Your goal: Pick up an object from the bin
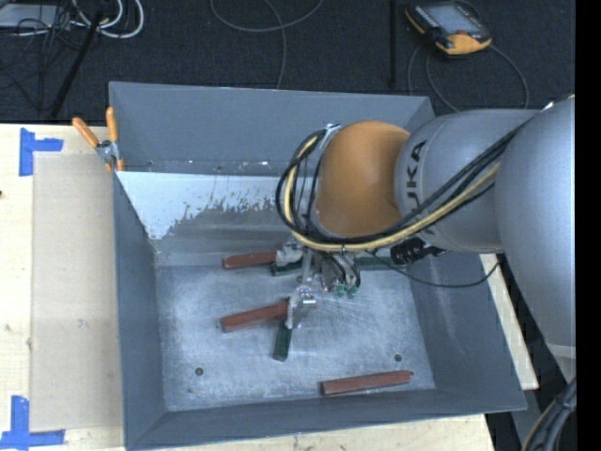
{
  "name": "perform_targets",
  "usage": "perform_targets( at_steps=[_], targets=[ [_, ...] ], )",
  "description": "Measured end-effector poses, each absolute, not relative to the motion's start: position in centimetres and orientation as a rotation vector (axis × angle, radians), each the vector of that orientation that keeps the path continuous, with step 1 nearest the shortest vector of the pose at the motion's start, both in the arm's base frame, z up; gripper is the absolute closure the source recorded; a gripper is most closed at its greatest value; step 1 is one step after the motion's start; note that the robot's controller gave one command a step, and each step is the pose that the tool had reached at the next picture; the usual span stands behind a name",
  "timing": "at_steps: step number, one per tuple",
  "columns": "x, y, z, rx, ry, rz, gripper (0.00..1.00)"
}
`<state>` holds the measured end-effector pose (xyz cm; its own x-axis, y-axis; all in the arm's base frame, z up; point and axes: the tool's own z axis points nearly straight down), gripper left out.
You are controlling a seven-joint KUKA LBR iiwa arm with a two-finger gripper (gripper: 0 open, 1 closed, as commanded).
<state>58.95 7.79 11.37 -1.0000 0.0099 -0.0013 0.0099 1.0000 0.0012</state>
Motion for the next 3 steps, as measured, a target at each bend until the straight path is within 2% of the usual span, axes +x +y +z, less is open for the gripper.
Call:
perform_targets(
  at_steps=[1, 2, 3],
  targets=[
    [58.1, 10.5, 7.6, -0.208, 3.124, 0.010, 1.00],
    [58.1, 10.5, 7.6, -0.207, 3.124, 0.010, 1.00],
    [57.3, 12.7, 20.9, -0.340, 3.121, 0.001, 1.00]
  ],
)
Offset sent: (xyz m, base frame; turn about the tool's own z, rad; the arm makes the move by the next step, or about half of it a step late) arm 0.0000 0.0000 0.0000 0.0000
